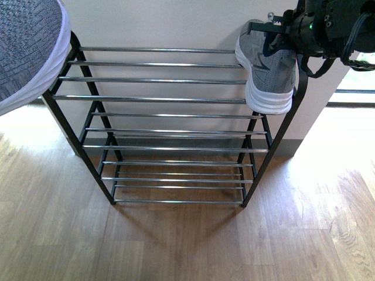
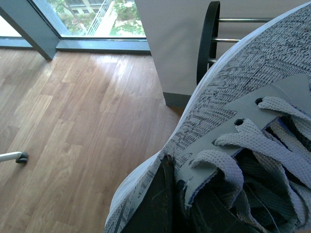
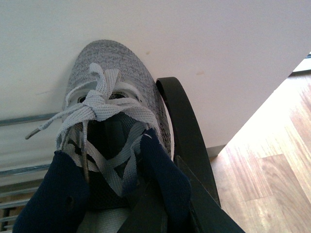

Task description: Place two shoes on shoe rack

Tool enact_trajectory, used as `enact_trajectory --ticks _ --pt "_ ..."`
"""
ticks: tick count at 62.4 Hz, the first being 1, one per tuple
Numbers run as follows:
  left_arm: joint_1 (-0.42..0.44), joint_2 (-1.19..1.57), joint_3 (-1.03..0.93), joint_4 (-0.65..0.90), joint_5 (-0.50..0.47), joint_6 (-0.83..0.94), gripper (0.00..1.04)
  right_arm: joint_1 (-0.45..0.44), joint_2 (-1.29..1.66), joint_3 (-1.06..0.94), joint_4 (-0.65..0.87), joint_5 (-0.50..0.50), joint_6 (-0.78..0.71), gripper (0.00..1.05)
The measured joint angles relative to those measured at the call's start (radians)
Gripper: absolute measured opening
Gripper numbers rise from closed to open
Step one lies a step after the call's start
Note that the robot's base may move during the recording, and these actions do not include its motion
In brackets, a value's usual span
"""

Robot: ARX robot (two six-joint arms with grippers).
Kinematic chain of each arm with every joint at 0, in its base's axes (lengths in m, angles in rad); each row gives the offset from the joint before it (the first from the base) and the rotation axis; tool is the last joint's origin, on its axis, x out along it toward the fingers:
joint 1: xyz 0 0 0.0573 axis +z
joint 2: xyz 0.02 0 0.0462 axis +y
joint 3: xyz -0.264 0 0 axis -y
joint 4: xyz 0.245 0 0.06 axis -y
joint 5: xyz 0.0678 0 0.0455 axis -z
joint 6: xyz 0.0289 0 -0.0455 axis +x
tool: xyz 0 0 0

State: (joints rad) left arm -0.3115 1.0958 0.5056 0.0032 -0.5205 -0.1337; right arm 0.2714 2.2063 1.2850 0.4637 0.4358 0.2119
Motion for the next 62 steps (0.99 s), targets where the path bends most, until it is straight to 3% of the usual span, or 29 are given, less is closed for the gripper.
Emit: enact_trajectory --ticks 16,37,54,62 --pt "0.0 0.0 0.0 0.0 0.0 0.0 0.01 -0.006 0.001 0.001 -0.03 0.002 -0.006 0.02" --pt "0.0 0.0 0.0 0.0 0.0 0.0 0.01 -0.006 -0.041 -0.025 -0.065 -0.068 0.015 0.55" --pt "0.0 0.0 0.0 0.0 0.0 0.0 0.01 -0.011 -0.274 -0.154 -0.106 -0.166 0.013 0.96" --pt "0.0 0.0 0.0 0.0 0.0 0.0 0.01 -0.037 -0.426 -0.227 -0.145 -0.206 -0.013 0.95"
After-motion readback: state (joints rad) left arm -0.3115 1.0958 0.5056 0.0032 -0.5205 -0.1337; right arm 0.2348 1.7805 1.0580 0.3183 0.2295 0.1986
